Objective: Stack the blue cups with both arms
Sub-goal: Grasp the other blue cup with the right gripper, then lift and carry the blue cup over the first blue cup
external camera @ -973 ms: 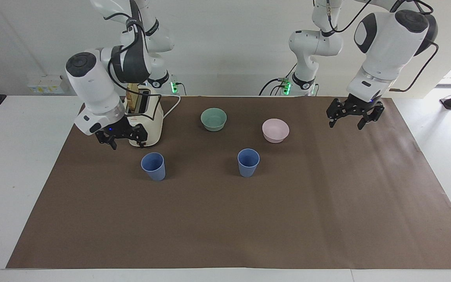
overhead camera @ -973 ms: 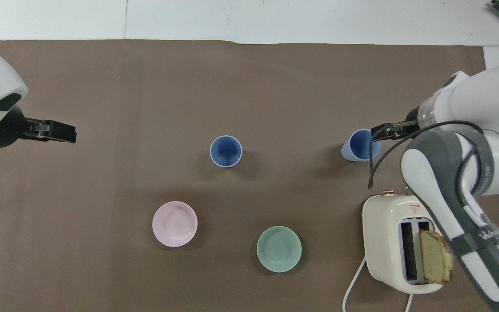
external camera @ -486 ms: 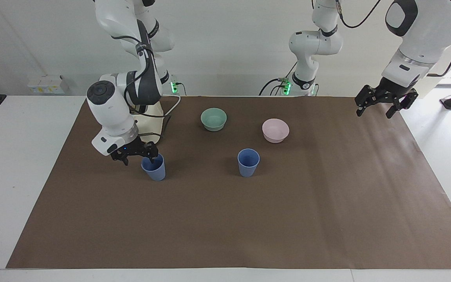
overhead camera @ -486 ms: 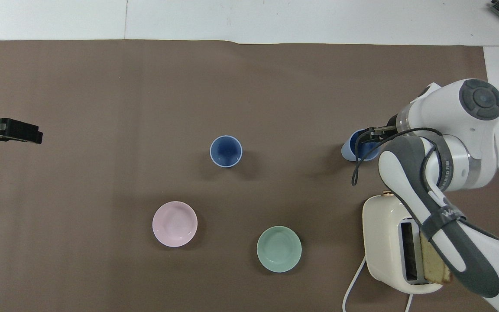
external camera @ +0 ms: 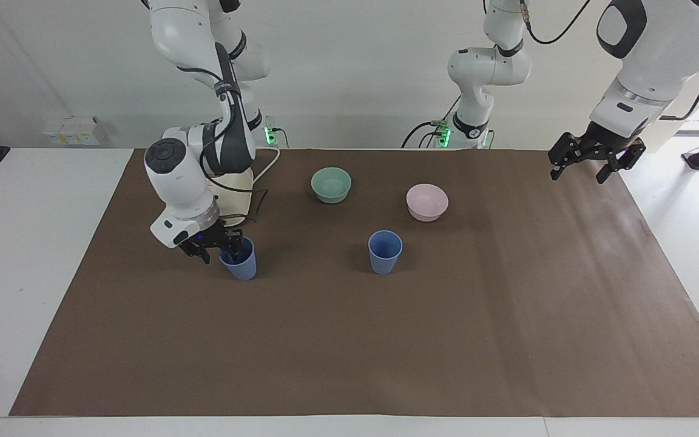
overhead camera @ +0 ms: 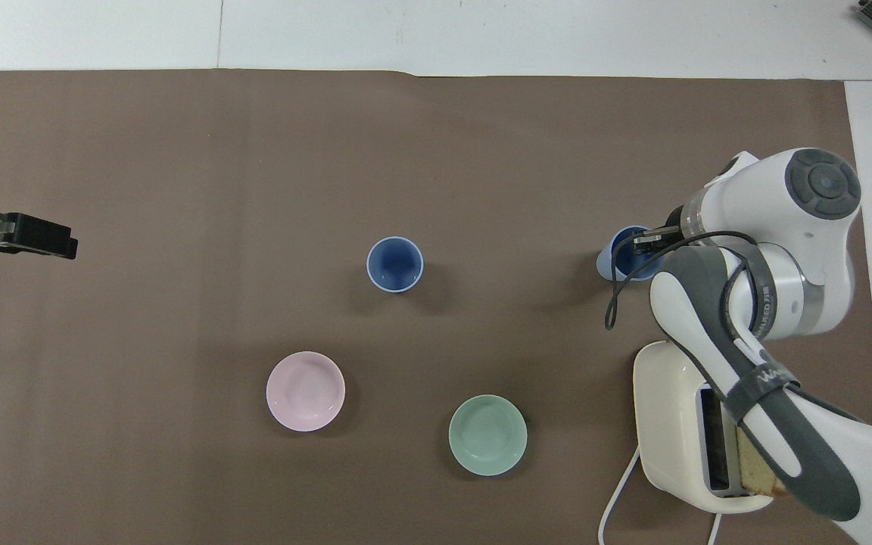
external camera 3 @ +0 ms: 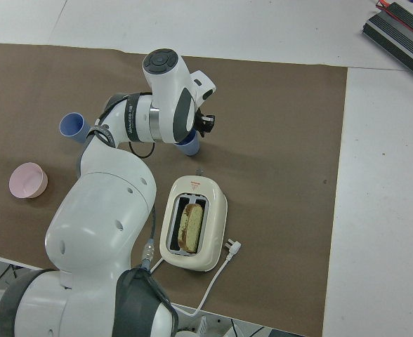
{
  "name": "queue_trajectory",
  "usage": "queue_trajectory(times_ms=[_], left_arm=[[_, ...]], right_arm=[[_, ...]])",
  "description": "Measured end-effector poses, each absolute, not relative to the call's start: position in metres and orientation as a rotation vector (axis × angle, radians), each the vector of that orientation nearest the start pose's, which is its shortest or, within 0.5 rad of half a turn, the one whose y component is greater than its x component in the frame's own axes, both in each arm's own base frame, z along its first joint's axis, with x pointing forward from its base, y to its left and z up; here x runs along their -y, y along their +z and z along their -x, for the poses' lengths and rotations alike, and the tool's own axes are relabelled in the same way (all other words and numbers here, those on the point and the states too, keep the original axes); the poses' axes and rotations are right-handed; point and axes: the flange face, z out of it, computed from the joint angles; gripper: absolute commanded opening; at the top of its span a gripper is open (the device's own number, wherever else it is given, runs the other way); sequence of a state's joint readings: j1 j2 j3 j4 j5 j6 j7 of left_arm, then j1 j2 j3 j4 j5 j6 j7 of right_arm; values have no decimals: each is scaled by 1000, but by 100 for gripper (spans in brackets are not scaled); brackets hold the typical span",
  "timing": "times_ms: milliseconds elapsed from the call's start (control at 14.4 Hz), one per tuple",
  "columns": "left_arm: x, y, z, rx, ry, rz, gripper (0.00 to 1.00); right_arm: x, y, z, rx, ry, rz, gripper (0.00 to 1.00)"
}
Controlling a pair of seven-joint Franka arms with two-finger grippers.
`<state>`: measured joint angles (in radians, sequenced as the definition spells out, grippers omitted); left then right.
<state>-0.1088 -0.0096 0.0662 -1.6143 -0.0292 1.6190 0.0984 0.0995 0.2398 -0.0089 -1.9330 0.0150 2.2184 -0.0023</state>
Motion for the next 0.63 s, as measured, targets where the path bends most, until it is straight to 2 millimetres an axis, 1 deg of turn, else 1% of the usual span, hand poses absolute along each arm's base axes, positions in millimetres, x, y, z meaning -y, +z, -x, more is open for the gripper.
queue_trajectory(times_ms=[139,278,347,486,625], left_arm=[[24,616,-553,-216,-24,3163,100],[19,620,-551,-204,-22,3165,100],[18,622,-550,-201,-19,3165,100],[18,624,-549,-202,-25,3165,100],[19,624,-549,-204,-27,3165,100]], right_arm=[[-62,374,-611,147,-88,3124,0],[-71,386,-615,162,-101,3120,0],[-76,396,-618,157,-92,3120,0],[-86,424,-624,131,-80,3113,0],[-106,453,-628,79,-105,3091,0]])
